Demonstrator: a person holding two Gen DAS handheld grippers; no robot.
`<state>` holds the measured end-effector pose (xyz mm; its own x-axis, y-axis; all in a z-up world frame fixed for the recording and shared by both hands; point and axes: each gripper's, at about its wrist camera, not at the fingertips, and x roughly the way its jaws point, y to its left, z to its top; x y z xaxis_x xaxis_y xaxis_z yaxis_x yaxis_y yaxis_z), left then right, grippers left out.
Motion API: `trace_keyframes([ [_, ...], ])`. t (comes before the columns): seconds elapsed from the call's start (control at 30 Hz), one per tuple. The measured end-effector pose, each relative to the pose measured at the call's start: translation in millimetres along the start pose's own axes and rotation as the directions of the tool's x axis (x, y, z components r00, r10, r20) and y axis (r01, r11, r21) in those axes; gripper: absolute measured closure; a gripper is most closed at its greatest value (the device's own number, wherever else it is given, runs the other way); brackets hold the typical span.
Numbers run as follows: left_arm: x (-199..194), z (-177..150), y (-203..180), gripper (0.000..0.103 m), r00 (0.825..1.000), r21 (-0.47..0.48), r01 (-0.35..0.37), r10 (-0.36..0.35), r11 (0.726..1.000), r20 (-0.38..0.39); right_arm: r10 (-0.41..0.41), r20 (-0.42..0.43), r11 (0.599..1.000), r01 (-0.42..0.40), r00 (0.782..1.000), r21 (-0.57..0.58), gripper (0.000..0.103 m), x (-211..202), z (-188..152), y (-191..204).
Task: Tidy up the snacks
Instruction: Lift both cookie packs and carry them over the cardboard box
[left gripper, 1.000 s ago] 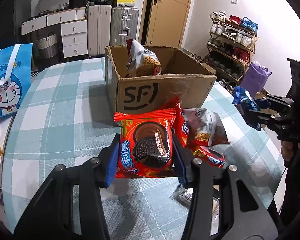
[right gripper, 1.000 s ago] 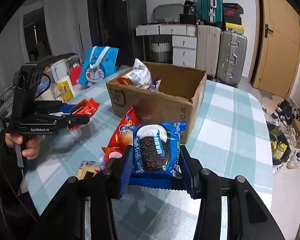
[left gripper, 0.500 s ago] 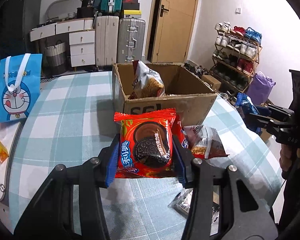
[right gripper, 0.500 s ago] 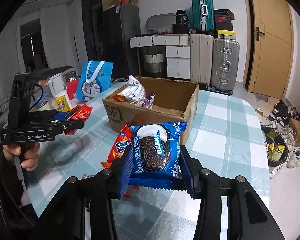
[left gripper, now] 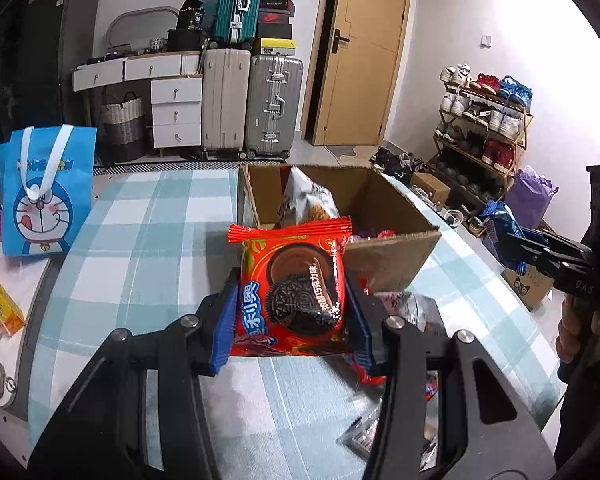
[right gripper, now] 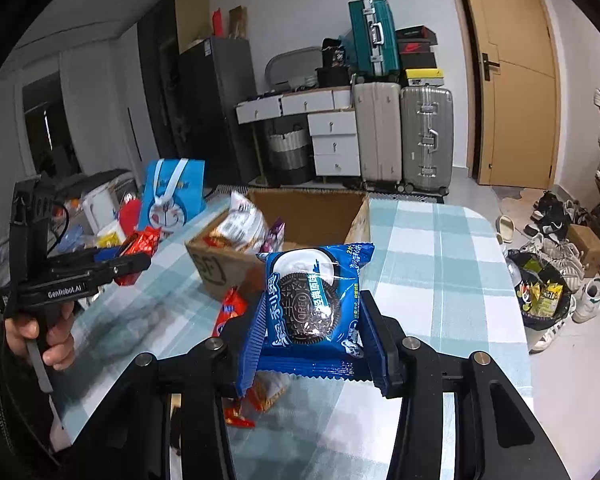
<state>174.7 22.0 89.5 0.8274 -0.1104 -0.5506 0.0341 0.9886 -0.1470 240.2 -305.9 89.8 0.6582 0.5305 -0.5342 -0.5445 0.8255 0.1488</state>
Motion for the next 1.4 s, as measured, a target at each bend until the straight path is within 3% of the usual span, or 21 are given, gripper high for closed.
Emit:
trace_keyframes([
  [0.53,20,47,-1,0.058,0.996,0.022,-0.063,0.061,0.998,0.068,0.007,0.033,1.0,-0.008,0.999,0.027,0.058,18,28,-7],
  [0.9,56,69,6,0.058,0.994,0.012,-0.09,0.089,0.996,0.06,0.027,0.035,0.999,-0.028,0.999,0.025,0.058,43,51,-1],
  [1.4,112,74,10,0.058,0.993,0.018,-0.112,0.111,0.994,0.028,0.051,0.026,0.997,-0.052,0.998,0.059,0.058,81,65,-7],
])
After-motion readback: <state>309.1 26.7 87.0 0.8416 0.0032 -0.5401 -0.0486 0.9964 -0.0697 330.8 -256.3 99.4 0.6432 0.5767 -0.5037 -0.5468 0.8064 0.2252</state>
